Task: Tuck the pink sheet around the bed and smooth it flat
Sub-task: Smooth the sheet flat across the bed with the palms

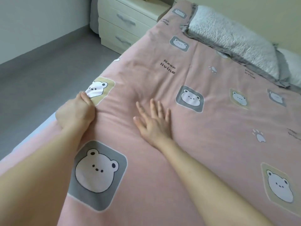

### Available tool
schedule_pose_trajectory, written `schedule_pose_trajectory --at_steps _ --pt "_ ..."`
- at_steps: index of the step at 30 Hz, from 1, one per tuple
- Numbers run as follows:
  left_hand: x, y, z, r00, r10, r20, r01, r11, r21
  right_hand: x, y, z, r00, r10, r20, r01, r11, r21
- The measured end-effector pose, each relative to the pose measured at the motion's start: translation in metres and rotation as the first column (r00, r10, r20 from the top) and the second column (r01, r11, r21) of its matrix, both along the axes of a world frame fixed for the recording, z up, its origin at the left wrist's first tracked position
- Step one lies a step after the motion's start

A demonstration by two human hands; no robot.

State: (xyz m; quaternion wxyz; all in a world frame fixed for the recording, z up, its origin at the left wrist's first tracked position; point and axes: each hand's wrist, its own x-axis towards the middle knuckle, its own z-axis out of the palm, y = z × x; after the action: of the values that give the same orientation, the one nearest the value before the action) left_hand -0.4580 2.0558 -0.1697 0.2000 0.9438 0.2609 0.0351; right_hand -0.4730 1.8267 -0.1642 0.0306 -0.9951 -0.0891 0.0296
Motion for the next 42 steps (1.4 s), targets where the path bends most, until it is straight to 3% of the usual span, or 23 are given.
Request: schedule_pose_trajectory --at_steps 3,5,7,10,14,15,17,19,21,23,25,27,30,33,36,37,39,40,42 --pt "-0.021 0.023 0.004 0.971 -0.211 -0.109 0.188 0.964 -0.19 -0.095 0.044 0.007 0.968 0.247 -0.035 -0.244 0.968 0.057" --pt "-0.062 0.047 0.009 0.942 -0.287 -0.173 0.248 0.945 -0.215 -0.175 0.061 0.012 0.924 0.376 -0.073 -0.369 0.924 0.097" --pt "-0.13 0.07 0.015 0.936 -0.257 -0.24 0.223 0.962 -0.159 -0.272 0.079 0.012 0.855 0.511 -0.089 -0.509 0.86 0.044" --pt "-0.242 0.098 0.028 0.924 -0.191 -0.331 0.188 0.981 -0.042 -0.402 0.101 0.018 0.796 0.565 -0.218 -0.578 0.816 0.007" --pt "-0.32 0.124 0.057 0.865 0.016 -0.501 0.046 0.993 0.11 -0.435 0.092 0.054 0.707 0.679 -0.198 -0.67 0.733 0.121" --pt "-0.325 0.124 0.066 0.873 0.062 -0.485 0.013 0.989 0.15 -0.418 0.08 0.063 0.745 0.656 -0.123 -0.624 0.75 0.22" --pt "-0.327 0.113 0.081 0.92 0.081 -0.384 0.002 0.977 0.212 -0.37 0.047 0.076 0.912 0.411 -0.012 -0.376 0.846 0.378" --pt "-0.325 0.081 0.09 0.96 -0.078 -0.269 0.151 0.953 0.264 -0.323 0.005 0.081 0.992 0.126 -0.019 -0.112 0.933 0.343" --pt "-0.336 0.032 0.092 0.924 -0.314 -0.219 0.362 0.902 0.237 -0.301 -0.041 0.074 0.993 -0.096 -0.072 0.112 0.959 0.261" --pt "-0.37 -0.011 0.079 0.824 -0.522 -0.221 0.56 0.809 0.18 -0.308 -0.079 0.059 0.948 -0.28 -0.154 0.304 0.939 0.163" --pt "-0.421 -0.019 0.056 0.74 -0.61 -0.282 0.665 0.725 0.177 -0.339 -0.083 0.043 0.904 -0.392 -0.17 0.401 0.916 0.023" --pt "-0.466 0.015 0.034 0.833 -0.492 -0.253 0.546 0.805 0.231 -0.381 -0.042 0.029 0.95 -0.295 -0.102 0.297 0.955 -0.001" --pt "-0.518 0.078 0.022 0.968 -0.153 -0.199 0.201 0.947 0.252 -0.477 0.06 0.02 0.981 0.177 -0.082 -0.168 0.98 0.105" --pt "-0.571 0.101 0.024 0.957 0.077 -0.279 -0.006 0.969 0.247 -0.587 0.117 0.02 0.874 0.476 -0.095 -0.447 0.866 0.224" --pt "-0.61 0.096 0.041 0.885 0.233 -0.404 -0.145 0.961 0.236 -0.654 0.098 0.036 0.694 0.713 -0.105 -0.679 0.696 0.235" --pt "-0.615 0.091 0.05 0.854 0.286 -0.435 -0.211 0.954 0.214 -0.661 0.082 0.044 0.658 0.749 -0.078 -0.717 0.654 0.242" --pt "-0.613 0.067 0.065 0.826 0.348 -0.443 -0.287 0.937 0.202 -0.652 0.045 0.058 0.747 0.665 0.014 -0.639 0.712 0.292" --pt "-0.609 0.044 0.071 0.853 0.316 -0.415 -0.251 0.946 0.204 -0.639 0.025 0.061 0.842 0.537 0.049 -0.521 0.788 0.327" --pt "-0.6 -0.028 0.078 0.947 0.076 -0.312 -0.007 0.976 0.218 -0.599 -0.022 0.067 0.969 0.248 -0.014 -0.234 0.931 0.281"
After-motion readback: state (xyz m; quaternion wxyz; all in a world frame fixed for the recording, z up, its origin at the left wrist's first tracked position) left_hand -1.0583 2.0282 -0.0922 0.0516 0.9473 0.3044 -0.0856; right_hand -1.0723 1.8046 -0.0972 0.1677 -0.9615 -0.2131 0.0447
